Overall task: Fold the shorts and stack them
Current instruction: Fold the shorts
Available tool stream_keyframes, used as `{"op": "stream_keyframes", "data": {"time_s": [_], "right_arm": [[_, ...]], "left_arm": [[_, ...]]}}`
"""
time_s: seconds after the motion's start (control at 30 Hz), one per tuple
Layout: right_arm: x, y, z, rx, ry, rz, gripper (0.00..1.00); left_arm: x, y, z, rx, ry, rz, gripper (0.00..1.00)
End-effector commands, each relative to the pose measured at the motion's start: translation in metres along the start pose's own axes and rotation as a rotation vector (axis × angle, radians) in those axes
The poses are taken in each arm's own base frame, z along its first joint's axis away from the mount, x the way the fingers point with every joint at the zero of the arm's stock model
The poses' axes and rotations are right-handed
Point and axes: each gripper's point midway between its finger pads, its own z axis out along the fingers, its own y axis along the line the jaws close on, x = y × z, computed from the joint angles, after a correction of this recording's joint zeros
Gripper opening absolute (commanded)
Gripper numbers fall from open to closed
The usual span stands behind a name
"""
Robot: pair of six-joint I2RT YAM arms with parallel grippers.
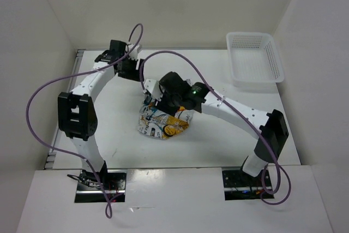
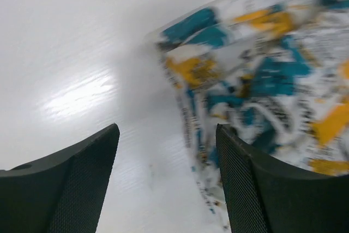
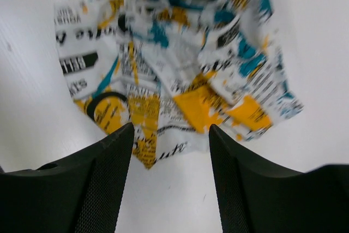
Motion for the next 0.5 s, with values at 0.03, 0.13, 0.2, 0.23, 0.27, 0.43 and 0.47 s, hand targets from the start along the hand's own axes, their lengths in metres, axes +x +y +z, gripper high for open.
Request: {"op": "stream_keyframes", "data": {"time_s": [0.03,0.13,0.2,0.23,0.27,0.43,0.47], "right_arm": [[0.042,0.010,0.013,0.035,0.069,0.006,0.62],[0.057,0.016,0.020,0.028,0.086,0.005,0.62],[0.068,0.021,0.023,0.024,0.098,0.015,0.62],[0.072,0.023,0.022,0.025,0.096,0.027,0.62],[0.085,0.029,0.028,0.018,0.114,0.026,0.62],[0.102,0.032,0.037,0.031,0.104,0.043,0.62],[0.108,0.031,0.039,0.035,0.110,0.049,0.62]], "left_arm": [[-0.022,-0.077,-0.032,0.245,-0.052,0.082,0.79],[0.004,-0.097,-0.009,0.269,0.033,0.106,0.80],[0.016,-0.103,0.002,0.290,0.074,0.104,0.83],[0.017,-0.107,0.007,0.296,0.075,0.113,0.85],[0.019,-0.104,0.010,0.284,0.084,0.111,0.86],[0.030,-0.110,0.034,0.286,0.124,0.120,0.86],[0.030,-0.115,0.036,0.293,0.126,0.130,0.86]]}}
